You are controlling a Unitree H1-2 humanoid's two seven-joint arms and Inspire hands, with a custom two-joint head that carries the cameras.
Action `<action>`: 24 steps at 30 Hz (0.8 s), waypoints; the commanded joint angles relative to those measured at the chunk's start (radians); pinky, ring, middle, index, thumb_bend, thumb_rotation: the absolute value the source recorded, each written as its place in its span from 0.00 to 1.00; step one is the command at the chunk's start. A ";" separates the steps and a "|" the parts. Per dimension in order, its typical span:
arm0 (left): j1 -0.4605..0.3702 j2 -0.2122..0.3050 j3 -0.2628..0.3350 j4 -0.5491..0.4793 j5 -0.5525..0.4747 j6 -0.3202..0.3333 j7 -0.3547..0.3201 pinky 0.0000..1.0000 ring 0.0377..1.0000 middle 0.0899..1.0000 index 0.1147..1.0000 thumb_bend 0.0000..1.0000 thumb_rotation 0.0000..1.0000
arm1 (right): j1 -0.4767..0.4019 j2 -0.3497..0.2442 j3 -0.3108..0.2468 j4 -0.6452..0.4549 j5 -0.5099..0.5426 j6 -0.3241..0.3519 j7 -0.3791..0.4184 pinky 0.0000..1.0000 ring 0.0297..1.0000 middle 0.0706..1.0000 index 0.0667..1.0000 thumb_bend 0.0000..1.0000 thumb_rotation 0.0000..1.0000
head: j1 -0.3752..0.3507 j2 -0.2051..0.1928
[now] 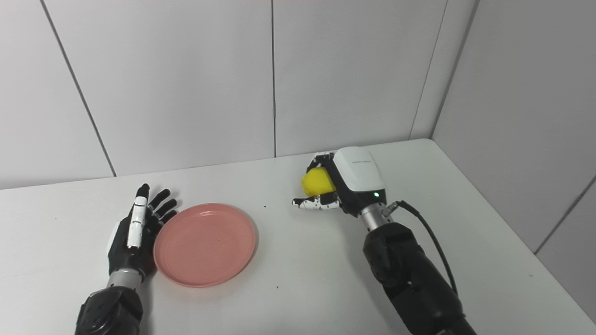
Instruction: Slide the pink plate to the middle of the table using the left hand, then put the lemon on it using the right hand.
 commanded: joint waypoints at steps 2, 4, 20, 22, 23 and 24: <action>0.060 -0.015 -0.010 0.052 0.014 0.048 0.022 0.82 0.80 0.83 0.96 0.58 0.80 | -0.057 0.013 0.009 -0.048 -0.019 -0.003 0.015 0.11 0.13 0.16 0.19 0.53 0.15 | 0.025 -0.001; 0.062 -0.020 -0.010 0.049 0.017 0.048 0.025 0.83 0.81 0.82 0.96 0.57 0.80 | -0.067 0.025 0.023 -0.048 -0.027 -0.011 0.023 0.12 0.15 0.18 0.23 0.53 0.17 | 0.031 -0.001; 0.070 -0.071 -0.035 0.037 0.078 0.059 0.087 0.86 0.80 0.80 0.97 0.60 0.82 | -0.156 0.141 0.130 0.041 -0.024 -0.055 0.028 0.12 0.14 0.18 0.24 0.51 0.24 | 0.212 -0.006; 0.066 -0.077 -0.035 0.054 0.073 0.041 0.084 0.87 0.81 0.82 0.99 0.60 0.82 | -0.164 0.159 0.134 0.060 -0.020 -0.060 0.014 0.11 0.14 0.18 0.24 0.51 0.23 | 0.237 -0.010; 0.066 -0.081 -0.034 0.057 0.071 0.039 0.086 0.86 0.81 0.82 0.99 0.60 0.82 | -0.168 0.167 0.136 0.069 -0.017 -0.065 0.009 0.11 0.14 0.18 0.24 0.51 0.22 | 0.239 -0.010; 0.065 -0.086 -0.033 0.060 0.071 0.038 0.090 0.86 0.81 0.82 0.99 0.61 0.80 | -0.171 0.173 0.138 0.078 -0.016 -0.069 0.005 0.12 0.14 0.18 0.25 0.50 0.20 | 0.252 -0.014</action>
